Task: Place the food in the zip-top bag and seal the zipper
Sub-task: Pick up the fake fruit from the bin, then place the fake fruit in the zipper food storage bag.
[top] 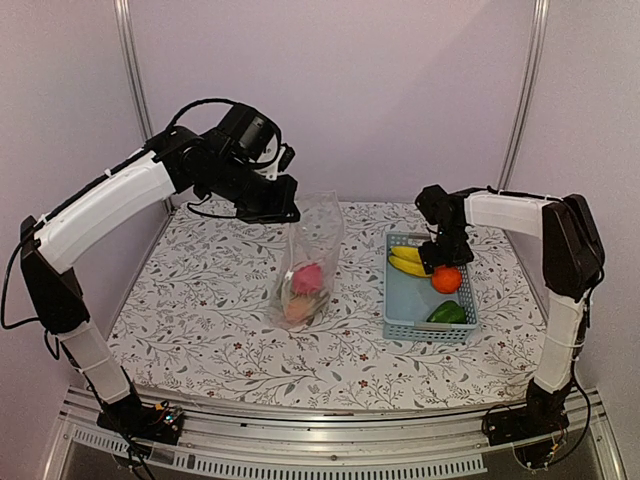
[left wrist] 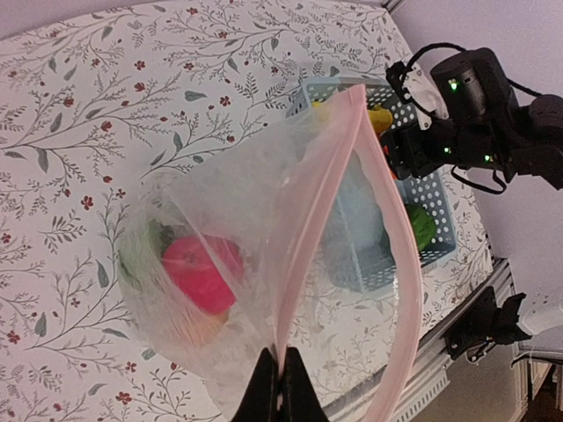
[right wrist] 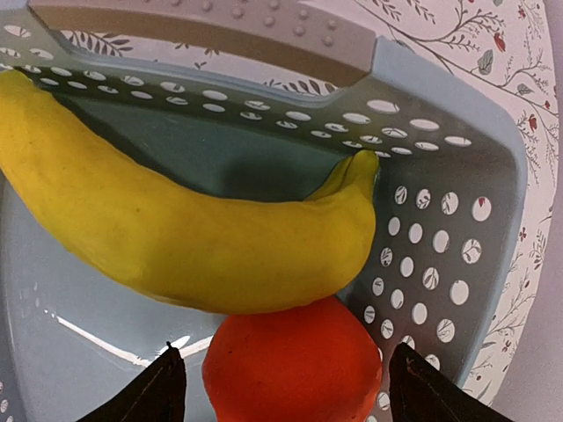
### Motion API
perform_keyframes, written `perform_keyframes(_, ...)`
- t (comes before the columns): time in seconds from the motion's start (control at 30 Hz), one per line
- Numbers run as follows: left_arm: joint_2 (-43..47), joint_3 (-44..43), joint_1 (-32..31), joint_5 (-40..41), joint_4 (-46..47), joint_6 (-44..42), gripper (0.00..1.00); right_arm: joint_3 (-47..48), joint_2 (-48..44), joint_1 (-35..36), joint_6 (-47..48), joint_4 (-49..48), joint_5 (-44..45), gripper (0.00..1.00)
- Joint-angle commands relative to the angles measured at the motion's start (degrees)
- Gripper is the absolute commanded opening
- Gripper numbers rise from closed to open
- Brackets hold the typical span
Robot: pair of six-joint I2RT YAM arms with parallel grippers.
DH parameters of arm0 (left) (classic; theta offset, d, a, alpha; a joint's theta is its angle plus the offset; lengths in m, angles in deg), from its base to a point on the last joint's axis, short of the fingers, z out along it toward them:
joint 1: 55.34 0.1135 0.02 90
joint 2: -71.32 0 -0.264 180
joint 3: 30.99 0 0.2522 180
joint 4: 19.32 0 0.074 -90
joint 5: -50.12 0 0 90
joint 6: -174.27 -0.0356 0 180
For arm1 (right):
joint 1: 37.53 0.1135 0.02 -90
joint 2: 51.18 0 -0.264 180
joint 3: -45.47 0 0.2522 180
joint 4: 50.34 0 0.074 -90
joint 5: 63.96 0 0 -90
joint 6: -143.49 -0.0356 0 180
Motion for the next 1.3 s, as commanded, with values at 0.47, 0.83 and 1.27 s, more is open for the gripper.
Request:
perform_keyframes(0.47, 0.70, 1.09, 0.51, -0.58, 1.38, -1.35, 0.00, -3.83, -0.97, 0.76, -3.83, 1.51, -7.80, 0.59)
perform_keyframes(0.83, 0.02, 0.44, 1.05, -1.09, 2.97, -0.87, 0.00, 9.36, -16.92, 10.99, -8.34, 8.94, -11.99, 0.52)
perform_keyframes(1.27, 0.71, 1.54, 1.08, -1.51, 3.31, 0.45, 0.00, 23.27, -15.58, 23.81, -16.14, -10.19, -26.43, 0.46)
